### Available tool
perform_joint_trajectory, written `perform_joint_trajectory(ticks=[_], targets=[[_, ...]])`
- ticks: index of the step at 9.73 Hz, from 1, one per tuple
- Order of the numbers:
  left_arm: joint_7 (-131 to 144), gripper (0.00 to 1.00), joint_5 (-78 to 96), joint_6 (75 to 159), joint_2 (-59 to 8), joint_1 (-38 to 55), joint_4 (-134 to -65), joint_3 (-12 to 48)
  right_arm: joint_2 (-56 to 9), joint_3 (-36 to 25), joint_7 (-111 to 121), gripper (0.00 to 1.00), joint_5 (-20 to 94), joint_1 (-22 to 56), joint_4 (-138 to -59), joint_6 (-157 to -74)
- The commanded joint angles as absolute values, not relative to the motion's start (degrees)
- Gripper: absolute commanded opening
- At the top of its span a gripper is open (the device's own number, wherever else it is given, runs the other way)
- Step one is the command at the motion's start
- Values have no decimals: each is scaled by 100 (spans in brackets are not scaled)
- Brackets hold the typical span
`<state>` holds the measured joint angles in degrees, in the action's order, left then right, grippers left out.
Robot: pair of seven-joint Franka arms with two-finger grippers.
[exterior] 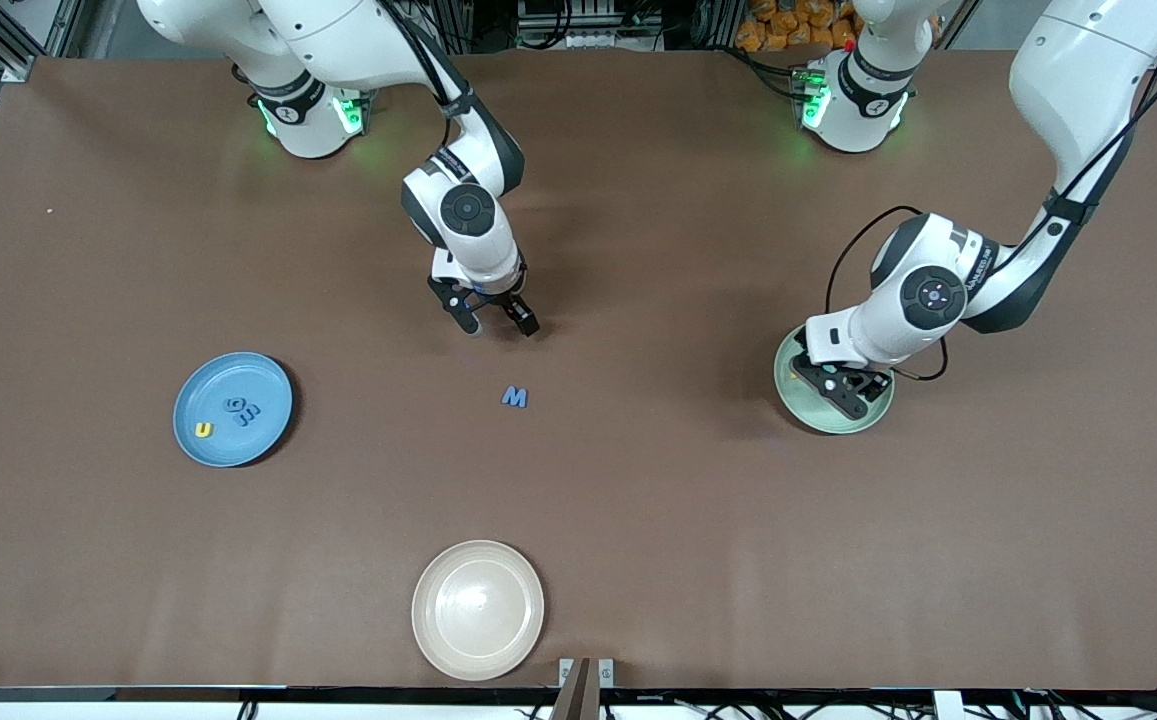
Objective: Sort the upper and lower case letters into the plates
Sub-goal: 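Carry the k to the green plate while the right gripper reaches the M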
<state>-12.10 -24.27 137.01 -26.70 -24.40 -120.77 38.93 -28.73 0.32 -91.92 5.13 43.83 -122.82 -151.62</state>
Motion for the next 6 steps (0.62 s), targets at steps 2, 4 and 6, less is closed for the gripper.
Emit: perform_joint_trajectory(ticks=[2,4,6], targets=[[-775,100,-2294,13553,-2487,-2426,-11525,3955,-2813,-18,-9387,100,396,4447,-12269,-15161],[-703,100,-2276,13282,-2584,-2373,-11085,3964,-2751,-9,-9387,100,299,4438,-12339,-15126],[-677,100,-2276,12957,-2593,-2242,-10794,3964,-2690,-9,-9387,100,177,4421,-12445,-15126]])
